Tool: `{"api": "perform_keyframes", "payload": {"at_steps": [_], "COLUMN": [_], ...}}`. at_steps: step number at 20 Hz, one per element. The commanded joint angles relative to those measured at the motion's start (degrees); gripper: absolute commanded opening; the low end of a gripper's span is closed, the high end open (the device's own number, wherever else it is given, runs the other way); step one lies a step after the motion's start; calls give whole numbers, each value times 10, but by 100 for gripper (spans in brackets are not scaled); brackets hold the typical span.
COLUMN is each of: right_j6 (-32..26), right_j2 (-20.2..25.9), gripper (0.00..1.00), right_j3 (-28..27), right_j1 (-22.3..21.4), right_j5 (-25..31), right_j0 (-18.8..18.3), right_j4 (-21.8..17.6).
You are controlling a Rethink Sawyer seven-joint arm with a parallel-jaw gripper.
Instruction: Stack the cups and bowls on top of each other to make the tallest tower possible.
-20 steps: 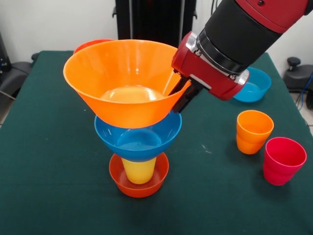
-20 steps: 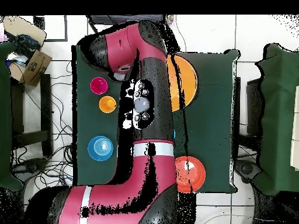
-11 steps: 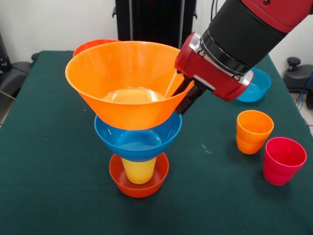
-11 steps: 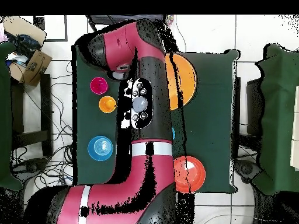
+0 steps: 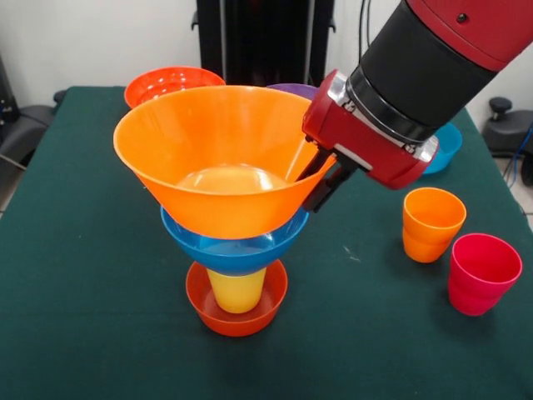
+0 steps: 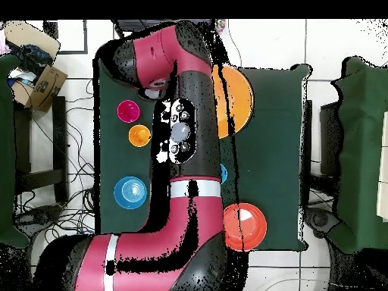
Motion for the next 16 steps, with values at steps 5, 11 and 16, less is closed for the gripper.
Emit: {"api": "perform_keyframes", "payload": {"at_steps": [5,11,16], "right_j6": [-87,-86,-86], "right_j2": [31,27,26], "gripper": [0,0,0], "right_j3": [-10,-11,-13], "right_j1": [20,21,22], "right_j5": [31,29,29], "right_j0": [15,17,17], "right_j4": [3,3,3]}}
